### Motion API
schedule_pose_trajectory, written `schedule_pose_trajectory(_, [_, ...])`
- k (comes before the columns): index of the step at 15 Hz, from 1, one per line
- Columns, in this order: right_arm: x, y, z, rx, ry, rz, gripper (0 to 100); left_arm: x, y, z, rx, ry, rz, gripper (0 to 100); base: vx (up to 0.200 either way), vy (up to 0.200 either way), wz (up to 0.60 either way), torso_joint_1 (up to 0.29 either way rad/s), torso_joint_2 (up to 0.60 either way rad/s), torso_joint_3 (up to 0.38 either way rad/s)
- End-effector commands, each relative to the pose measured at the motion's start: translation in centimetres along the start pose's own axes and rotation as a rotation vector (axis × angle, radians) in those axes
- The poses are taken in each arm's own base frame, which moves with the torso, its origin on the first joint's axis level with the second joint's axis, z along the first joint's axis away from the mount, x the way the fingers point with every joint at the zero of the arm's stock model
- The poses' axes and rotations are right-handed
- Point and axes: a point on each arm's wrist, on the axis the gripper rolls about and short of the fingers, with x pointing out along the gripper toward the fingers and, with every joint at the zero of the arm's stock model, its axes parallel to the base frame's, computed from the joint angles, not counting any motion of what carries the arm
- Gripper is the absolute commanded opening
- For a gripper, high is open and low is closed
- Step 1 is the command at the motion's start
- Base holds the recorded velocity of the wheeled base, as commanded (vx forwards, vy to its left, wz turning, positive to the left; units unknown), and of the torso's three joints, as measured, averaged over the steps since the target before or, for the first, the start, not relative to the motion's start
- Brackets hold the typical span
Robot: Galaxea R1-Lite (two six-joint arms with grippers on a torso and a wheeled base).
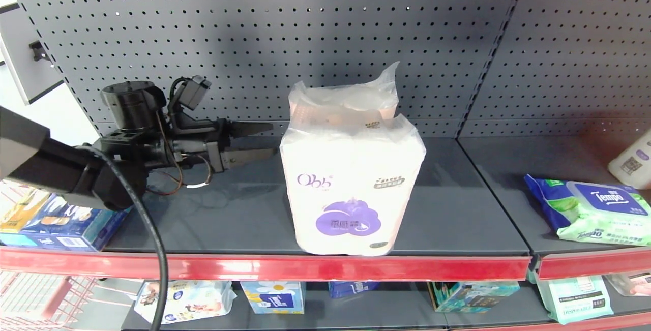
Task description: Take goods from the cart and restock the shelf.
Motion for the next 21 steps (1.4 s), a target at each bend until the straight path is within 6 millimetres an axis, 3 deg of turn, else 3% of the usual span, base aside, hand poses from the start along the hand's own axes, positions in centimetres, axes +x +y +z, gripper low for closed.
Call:
schedule_pose_trajectory(1, [0.2,-0.1,0.1,0.003,0.012,-0.001,100,-1.8,-1.8,1.3,0.022,-0.014,0.046,100,0.0,0.0,0.0,0.0,0.0,0.0])
schedule_pose_trajectory(2, [0.8,-0.3,0.6,0.008,0.031,-0.001,100,-3.8,-3.2,1.9,0.026,-0.024,0.116,100,0.0,0.0,0.0,0.0,0.0,0.0])
schedule_pose_trajectory(3, [0.9,-0.3,0.8,0.01,0.037,0.0,100,-4.3,-3.8,2.1,0.029,-0.027,0.14,100,0.0,0.0,0.0,0.0,0.0,0.0])
schedule_pose_trajectory(6, [2.0,-0.9,2.0,0.017,0.08,-0.07,100,-6.2,-8.9,3.9,0.073,-0.07,0.312,100,0.0,0.0,0.0,0.0,0.0,0.0])
schedule_pose_trajectory(8, [2.8,-1.1,2.4,0.023,0.113,-0.087,100,-6.8,-10.4,5.0,0.104,-0.109,0.454,100,0.0,0.0,0.0,0.0,0.0,0.0])
schedule_pose_trajectory(10, [5.2,-2.0,4.4,0.036,0.181,-0.122,100,-8.0,-12.3,6.0,0.096,-0.16,0.777,100,0.0,0.0,0.0,0.0,0.0,0.0])
schedule_pose_trajectory(13, [7.9,-2.7,5.7,0.044,0.252,-0.094,100,-9.3,-15.6,6.5,0.028,-0.123,0.928,100,0.0,0.0,0.0,0.0,0.0,0.0])
schedule_pose_trajectory(15, [12.0,-3.4,6.2,0.058,0.365,-0.066,100,-11.4,-22.1,5.7,-0.111,0.016,0.983,100,0.0,0.0,0.0,0.0,0.0,0.0])
schedule_pose_trajectory(17, [15.5,-3.8,6.8,0.055,0.429,-0.057,100,-12.9,-26.4,4.2,-0.192,0.107,1.039,100,0.0,0.0,0.0,0.0,0.0,0.0])
schedule_pose_trajectory(21, [21.3,-1.8,5.8,0.052,0.556,-0.056,100,-14.0,-29.1,2.0,-0.193,0.122,1.147,100,0.0,0.0,0.0,0.0,0.0,0.0])
